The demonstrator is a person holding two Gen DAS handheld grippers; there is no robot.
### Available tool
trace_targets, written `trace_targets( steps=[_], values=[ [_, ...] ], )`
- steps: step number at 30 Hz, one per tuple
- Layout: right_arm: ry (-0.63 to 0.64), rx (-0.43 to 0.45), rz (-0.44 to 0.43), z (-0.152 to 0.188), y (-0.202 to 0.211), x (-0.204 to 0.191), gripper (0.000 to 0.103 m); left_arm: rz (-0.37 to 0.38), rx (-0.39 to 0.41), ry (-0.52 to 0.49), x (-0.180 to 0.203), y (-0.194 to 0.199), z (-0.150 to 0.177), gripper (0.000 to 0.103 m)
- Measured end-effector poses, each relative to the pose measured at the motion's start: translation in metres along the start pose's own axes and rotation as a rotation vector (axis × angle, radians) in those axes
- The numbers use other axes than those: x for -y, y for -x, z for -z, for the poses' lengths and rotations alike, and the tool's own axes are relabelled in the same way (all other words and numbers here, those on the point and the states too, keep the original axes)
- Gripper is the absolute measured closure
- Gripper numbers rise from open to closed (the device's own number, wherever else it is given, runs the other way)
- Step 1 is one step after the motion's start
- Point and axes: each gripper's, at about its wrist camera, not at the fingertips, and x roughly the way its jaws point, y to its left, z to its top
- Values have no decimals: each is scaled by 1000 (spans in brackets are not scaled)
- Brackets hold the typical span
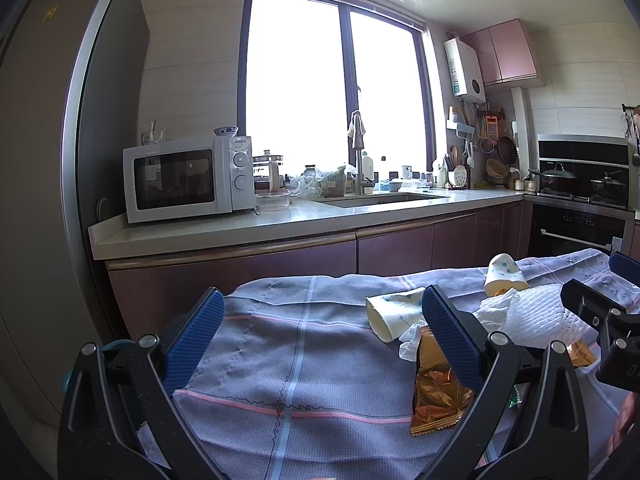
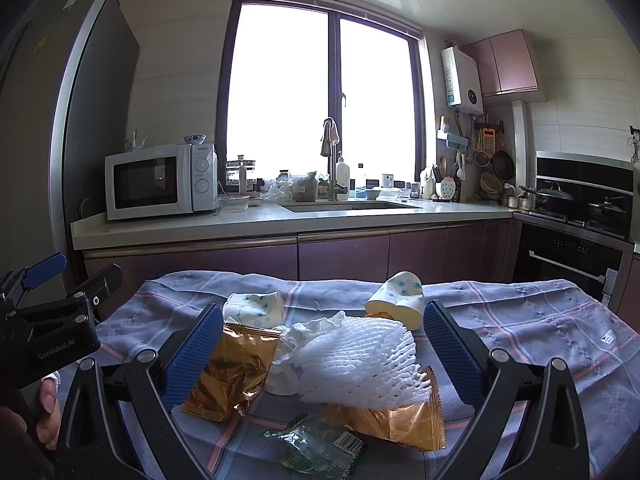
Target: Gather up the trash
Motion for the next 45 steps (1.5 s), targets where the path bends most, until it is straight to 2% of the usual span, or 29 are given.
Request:
trace_targets(
  steps=[1, 45],
  values=[
    [0, 0, 0, 0, 0, 0, 6, 1, -19, -7, -1, -1, 1, 6],
    [-9, -22, -10, 5, -5, 1, 6, 10, -26, -7, 4, -5, 2, 6]
  ],
)
